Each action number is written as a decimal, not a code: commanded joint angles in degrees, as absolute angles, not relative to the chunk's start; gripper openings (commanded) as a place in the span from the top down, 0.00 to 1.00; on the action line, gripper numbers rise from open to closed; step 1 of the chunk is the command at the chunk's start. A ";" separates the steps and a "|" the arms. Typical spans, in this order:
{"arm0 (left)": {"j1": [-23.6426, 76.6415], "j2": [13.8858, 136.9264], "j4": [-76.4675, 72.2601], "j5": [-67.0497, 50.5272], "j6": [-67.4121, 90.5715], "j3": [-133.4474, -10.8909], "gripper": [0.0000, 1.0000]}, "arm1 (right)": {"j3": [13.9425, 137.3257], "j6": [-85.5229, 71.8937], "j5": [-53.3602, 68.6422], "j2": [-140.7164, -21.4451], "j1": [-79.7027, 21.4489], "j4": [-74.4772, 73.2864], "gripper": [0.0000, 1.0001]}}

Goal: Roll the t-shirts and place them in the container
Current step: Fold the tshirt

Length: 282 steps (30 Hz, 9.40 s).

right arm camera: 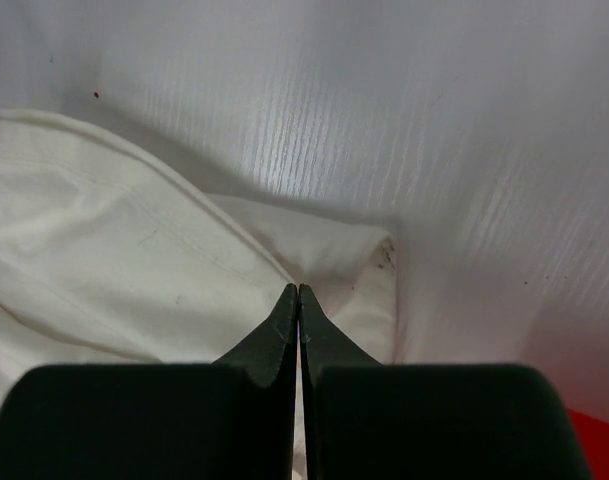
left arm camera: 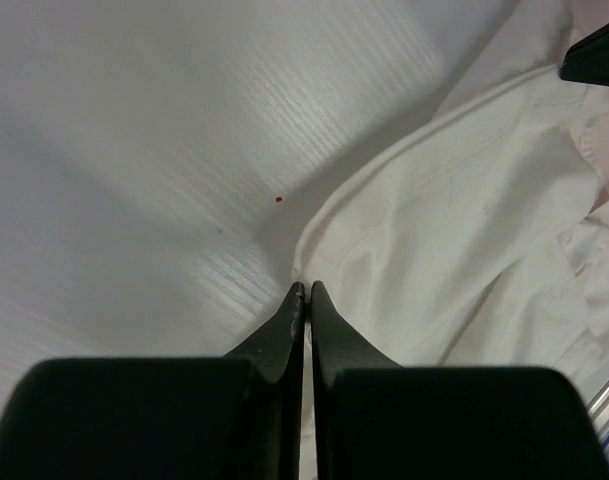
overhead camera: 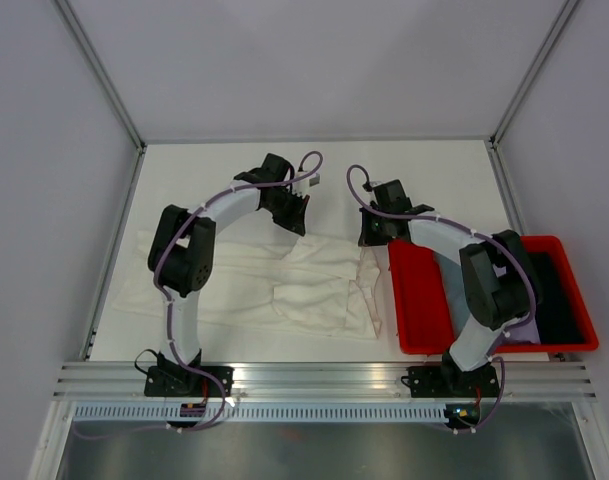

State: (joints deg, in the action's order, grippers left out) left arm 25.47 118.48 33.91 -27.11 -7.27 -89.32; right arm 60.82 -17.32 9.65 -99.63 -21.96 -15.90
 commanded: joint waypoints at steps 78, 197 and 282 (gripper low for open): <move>23.56 69.79 39.82 -29.81 -30.87 -51.50 0.45 | 44.21 -35.06 9.23 -81.90 -38.05 -4.49 1.00; -24.00 100.54 27.16 8.26 -28.39 -65.39 0.46 | 60.82 -31.99 -7.91 -104.75 -31.03 -15.47 1.00; -18.02 57.76 48.16 -9.15 -29.97 -39.38 0.41 | 49.91 -13.13 -4.91 -86.04 -59.38 4.22 0.43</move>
State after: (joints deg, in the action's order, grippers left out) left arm -18.13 60.36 47.92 -12.16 -31.09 -40.56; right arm 49.91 -27.97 -2.55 -86.89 -53.58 1.43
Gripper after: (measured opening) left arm 0.590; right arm 0.560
